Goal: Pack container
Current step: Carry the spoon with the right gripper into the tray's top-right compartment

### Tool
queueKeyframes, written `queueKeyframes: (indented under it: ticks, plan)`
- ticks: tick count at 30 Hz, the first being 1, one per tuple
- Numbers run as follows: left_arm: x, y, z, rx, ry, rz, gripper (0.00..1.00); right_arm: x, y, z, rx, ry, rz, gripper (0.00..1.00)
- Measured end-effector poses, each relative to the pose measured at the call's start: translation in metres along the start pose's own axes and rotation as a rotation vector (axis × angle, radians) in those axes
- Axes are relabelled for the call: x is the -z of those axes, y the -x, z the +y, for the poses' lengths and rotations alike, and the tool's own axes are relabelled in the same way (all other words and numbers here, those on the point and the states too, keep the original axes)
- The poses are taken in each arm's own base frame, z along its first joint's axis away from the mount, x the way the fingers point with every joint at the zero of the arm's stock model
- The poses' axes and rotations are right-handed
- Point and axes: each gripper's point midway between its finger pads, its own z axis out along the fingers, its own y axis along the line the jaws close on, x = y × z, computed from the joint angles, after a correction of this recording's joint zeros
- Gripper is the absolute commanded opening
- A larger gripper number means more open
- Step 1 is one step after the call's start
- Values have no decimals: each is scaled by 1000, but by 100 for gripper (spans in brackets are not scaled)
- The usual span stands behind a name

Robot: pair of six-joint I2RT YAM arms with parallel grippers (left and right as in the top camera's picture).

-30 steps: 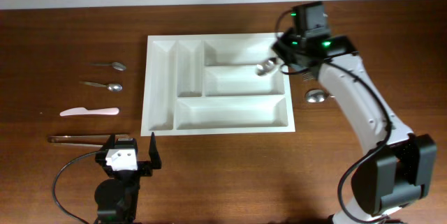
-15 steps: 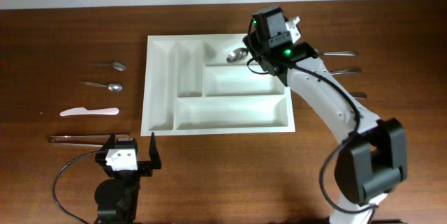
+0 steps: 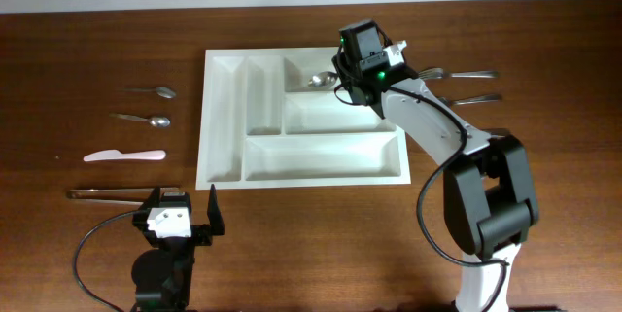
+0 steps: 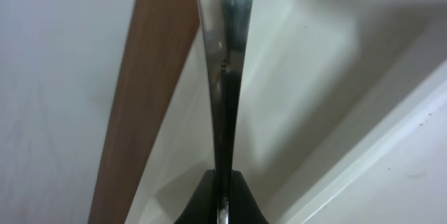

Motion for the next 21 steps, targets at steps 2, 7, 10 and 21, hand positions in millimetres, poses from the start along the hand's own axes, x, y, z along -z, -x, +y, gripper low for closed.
queueKeyframes:
  ticks: [2, 7, 10, 21]
  plan:
    - [0, 0, 0, 0, 0, 0, 99, -6, -1, -5, -21, -10, 4, 4]
    - [0, 0, 0, 0, 0, 0, 99, -15, -7, -13, -96, -27, 20, 4]
    - [0, 0, 0, 0, 0, 0, 99, -16, -12, -13, -136, -27, 25, 4]
    - [0, 0, 0, 0, 0, 0, 99, -16, -18, -9, -190, -10, 33, 4]
